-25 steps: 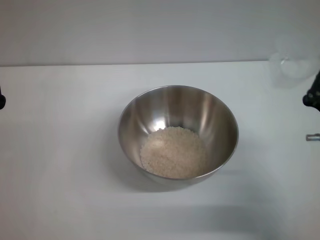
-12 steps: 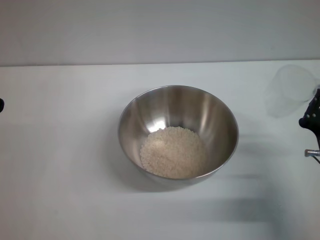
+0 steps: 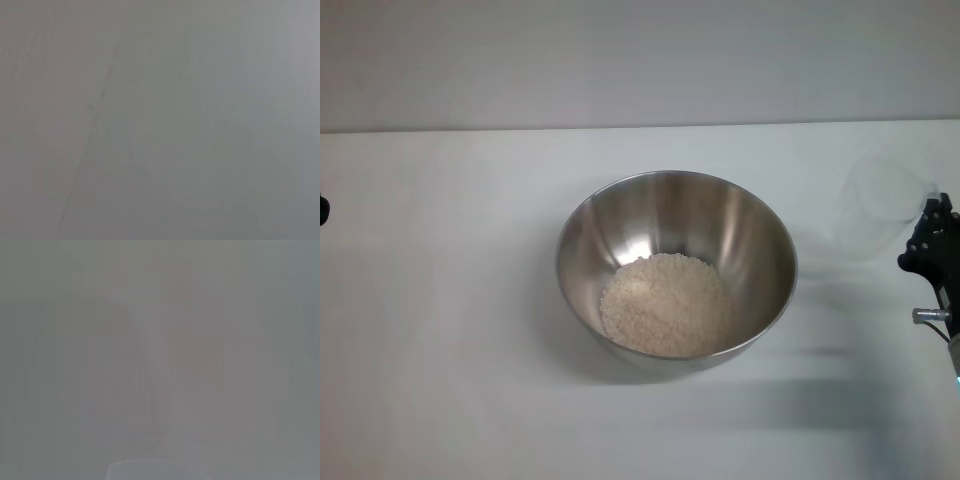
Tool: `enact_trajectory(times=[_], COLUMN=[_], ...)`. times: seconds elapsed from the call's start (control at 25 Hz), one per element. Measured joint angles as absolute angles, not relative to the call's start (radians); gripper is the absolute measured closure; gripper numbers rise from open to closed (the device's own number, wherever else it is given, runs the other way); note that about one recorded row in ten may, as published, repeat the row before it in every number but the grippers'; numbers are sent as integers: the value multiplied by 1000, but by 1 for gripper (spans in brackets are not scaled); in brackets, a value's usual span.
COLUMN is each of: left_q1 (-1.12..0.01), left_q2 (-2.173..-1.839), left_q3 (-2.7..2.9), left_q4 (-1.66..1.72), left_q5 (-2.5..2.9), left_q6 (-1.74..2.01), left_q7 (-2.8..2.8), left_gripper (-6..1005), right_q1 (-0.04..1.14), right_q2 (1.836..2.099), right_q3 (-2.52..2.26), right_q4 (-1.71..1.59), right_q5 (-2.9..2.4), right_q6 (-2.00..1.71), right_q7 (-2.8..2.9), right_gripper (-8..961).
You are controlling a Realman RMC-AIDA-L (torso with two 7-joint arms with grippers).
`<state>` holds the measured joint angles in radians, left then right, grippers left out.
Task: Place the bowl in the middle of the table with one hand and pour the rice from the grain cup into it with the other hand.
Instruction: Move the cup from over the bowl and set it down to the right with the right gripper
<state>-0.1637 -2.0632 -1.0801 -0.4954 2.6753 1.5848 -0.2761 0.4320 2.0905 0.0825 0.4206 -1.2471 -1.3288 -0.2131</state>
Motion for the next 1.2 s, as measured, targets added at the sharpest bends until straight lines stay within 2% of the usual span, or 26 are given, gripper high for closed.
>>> enact_trajectory(times=[1.2], left_q1=[-163], left_q2=[-2065], left_q3=[-1078], left_q4=[-495], left_q5=[2675], left_q6=[1595], left_q7=[-276], left_gripper=[816], right_q1=[464], right_q2=[2092], right_q3=[92], right_q4=[371], right_q5=[-1251], right_q6=[-1143], right_q7=[-184], right_gripper=[942])
